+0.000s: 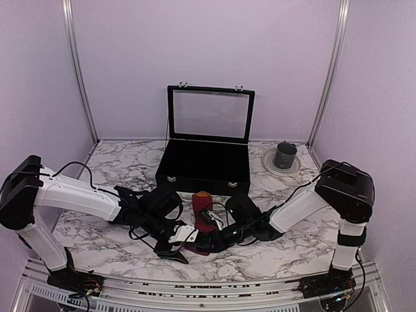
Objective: Roll the socks
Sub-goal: Roll the sock at the center of the board.
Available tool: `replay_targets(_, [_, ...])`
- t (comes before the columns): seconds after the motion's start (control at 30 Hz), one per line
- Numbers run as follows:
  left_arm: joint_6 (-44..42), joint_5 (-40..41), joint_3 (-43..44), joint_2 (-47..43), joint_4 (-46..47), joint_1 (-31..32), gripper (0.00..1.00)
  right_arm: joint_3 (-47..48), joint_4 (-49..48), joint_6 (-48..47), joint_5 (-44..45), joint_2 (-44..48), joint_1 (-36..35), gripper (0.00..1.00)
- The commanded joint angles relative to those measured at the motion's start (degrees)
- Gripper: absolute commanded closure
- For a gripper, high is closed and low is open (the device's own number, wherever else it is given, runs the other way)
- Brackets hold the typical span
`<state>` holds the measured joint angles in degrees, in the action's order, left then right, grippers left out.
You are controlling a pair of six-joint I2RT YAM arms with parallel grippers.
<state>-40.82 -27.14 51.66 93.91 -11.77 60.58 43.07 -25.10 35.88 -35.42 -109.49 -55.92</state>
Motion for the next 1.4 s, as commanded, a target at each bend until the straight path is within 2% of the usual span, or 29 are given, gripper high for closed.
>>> replay_targets(0.0, [-1.3, 1.0, -2.1, -1.2, 2.1, -0.2, 0.38, -3.1, 8.1, 2.7, 5.0, -3.2, 1.2, 1.0])
replay_targets(0.2, [-2.0, 3.2, -3.0, -1.3, 5.4, -0.3, 0.42, -5.8, 4.5, 5.1, 0.8, -4.0, 2.3, 1.0])
replay_targets(0.43, [-5.6, 6.1, -3.1, 0.7, 10.7, -0.2, 0.54, -5.9, 4.9, 6.1, -2.4, -4.5, 2.5, 1.0])
replay_targets(0.87, [-8.3, 9.5, -1.3, 6.7, 10.1, -0.3, 0.68, -5.3, 6.5, 6.3, -4.9, -3.9, 3.4, 1.0])
replay_targets(0.97, [-8.1, 10.1, -1.3, 7.5, 10.9, -0.3, 0.68, -5.3, 5.7, 6.9, -5.7, -3.7, 3.5, 1.0])
replay_targets(1.13, [-8.2, 11.2, -1.3, 8.2, 11.4, -0.1, 0.58, -5.3, 5.9, 7.1, -6.7, -3.9, 3.5, 1.0])
replay_targets(1.37, [-7.3, 10.7, -1.3, 6.4, 10.3, 0.3, 0.51, -5.3, 6.0, 7.3, -6.4, -3.7, 3.8, 1.0])
